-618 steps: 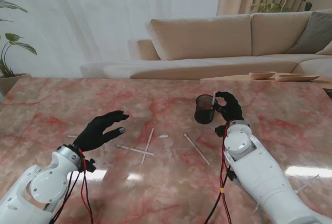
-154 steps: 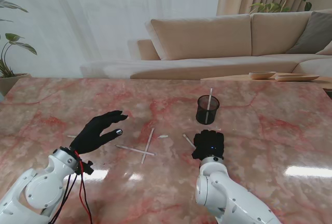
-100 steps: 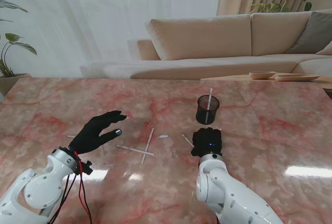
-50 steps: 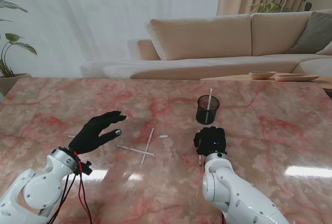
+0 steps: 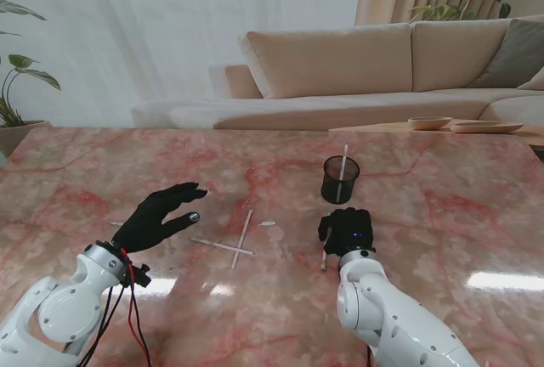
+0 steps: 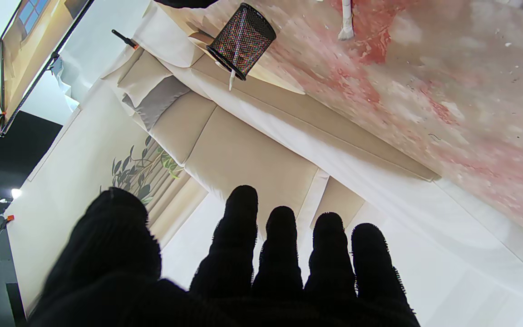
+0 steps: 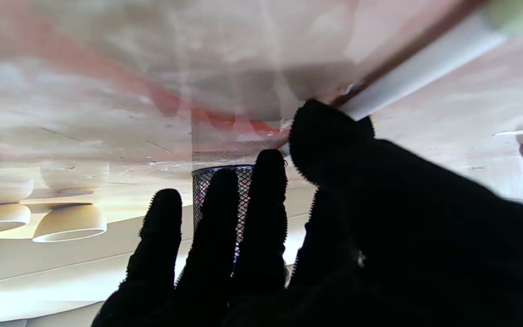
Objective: Insert makeup brushes into the holder
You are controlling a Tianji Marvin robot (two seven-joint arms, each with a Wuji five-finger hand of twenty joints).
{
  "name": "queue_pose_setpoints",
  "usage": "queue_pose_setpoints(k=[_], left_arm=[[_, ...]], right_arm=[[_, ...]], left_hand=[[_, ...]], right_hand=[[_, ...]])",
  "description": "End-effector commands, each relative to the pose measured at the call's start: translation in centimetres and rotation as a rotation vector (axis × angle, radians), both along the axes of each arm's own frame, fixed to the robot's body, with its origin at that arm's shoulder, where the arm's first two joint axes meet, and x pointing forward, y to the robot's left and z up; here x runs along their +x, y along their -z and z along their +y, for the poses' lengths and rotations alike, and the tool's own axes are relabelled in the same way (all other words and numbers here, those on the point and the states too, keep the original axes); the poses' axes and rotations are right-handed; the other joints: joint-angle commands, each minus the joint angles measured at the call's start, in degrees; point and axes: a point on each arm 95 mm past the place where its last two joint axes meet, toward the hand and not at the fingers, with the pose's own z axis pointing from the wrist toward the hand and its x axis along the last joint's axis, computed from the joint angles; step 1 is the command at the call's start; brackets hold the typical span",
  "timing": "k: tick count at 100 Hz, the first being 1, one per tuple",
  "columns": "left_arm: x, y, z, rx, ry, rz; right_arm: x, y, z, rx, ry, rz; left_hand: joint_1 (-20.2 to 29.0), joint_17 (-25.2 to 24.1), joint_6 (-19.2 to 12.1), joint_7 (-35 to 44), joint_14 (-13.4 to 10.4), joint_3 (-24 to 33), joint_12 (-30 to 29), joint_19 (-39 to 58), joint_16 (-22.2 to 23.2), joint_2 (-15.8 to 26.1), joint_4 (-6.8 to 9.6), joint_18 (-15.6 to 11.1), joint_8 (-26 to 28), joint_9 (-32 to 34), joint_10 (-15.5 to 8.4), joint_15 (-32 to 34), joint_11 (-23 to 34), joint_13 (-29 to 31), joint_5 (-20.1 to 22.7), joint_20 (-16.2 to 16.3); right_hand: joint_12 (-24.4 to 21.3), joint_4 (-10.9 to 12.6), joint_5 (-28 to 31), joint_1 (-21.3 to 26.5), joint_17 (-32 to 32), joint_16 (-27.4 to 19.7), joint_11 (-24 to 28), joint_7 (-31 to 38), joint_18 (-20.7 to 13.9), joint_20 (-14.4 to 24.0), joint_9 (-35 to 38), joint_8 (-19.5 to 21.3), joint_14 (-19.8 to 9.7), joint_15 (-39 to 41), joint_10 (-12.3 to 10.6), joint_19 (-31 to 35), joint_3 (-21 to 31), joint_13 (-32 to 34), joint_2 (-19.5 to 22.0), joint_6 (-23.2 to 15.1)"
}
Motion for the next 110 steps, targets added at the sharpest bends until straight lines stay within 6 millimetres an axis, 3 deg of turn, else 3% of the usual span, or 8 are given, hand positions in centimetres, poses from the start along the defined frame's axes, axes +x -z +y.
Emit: queue_pose_setpoints(k=[1, 33, 110], left_arm=[[-0.2, 0.1, 0.0, 0.002, -0.003, 0.003], [-0.2, 0.0, 0.0, -0.001, -0.005, -0.008], [-0.3, -0.4, 0.0, -0.002, -0.007, -0.014]], right_arm=[[-1.1, 1.8, -0.6, -0.010, 0.007, 0.061], [-1.5, 1.3, 0.2, 0.025, 0.036, 0.058], [-2.2, 0.5, 2.6, 0.100, 0.047, 0.049]], left_hand=[[1.4, 0.1, -1.7, 0.8, -2.8, -1.7, -0.5, -1.7, -0.5, 0.0, -0.25, -1.4, 0.4, -1.1, -1.1, -2.1, -1.2, -2.1, 1.0, -0.8], [1.5, 0.1, -1.5, 0.7, -2.7, -1.7, -0.6, -1.9, -0.5, 0.0, -0.26, -1.4, 0.4, -1.2, -0.9, -2.1, -1.3, -2.2, 1.0, -0.9], [1.5, 0.1, -1.6, 0.7, -2.8, -1.6, -0.5, -2.2, -0.5, 0.0, -0.27, -1.4, 0.4, -1.1, -1.0, -2.1, -1.2, -2.1, 1.0, -1.0]], right_hand=[[0.7, -4.7, 1.3, -5.4, -0.9, 0.8, -0.6, 0.2, -0.6, -1.0, -0.9, -1.7, -0.5, -0.3, -0.1, 0.5, -11.3, -0.8, -1.4, 4.1], [0.7, -4.3, 2.4, -7.7, -1.5, 0.8, -1.0, 1.4, -0.7, -0.7, -0.3, -2.6, -0.2, -0.7, 0.4, 0.0, -12.5, -1.6, -1.8, 6.2], [1.1, -3.8, 1.0, -9.3, -2.1, 1.1, -0.8, 2.0, -0.7, 0.0, -1.0, -2.3, 0.0, -0.9, 0.9, -0.4, -12.8, -2.6, -2.5, 7.2]])
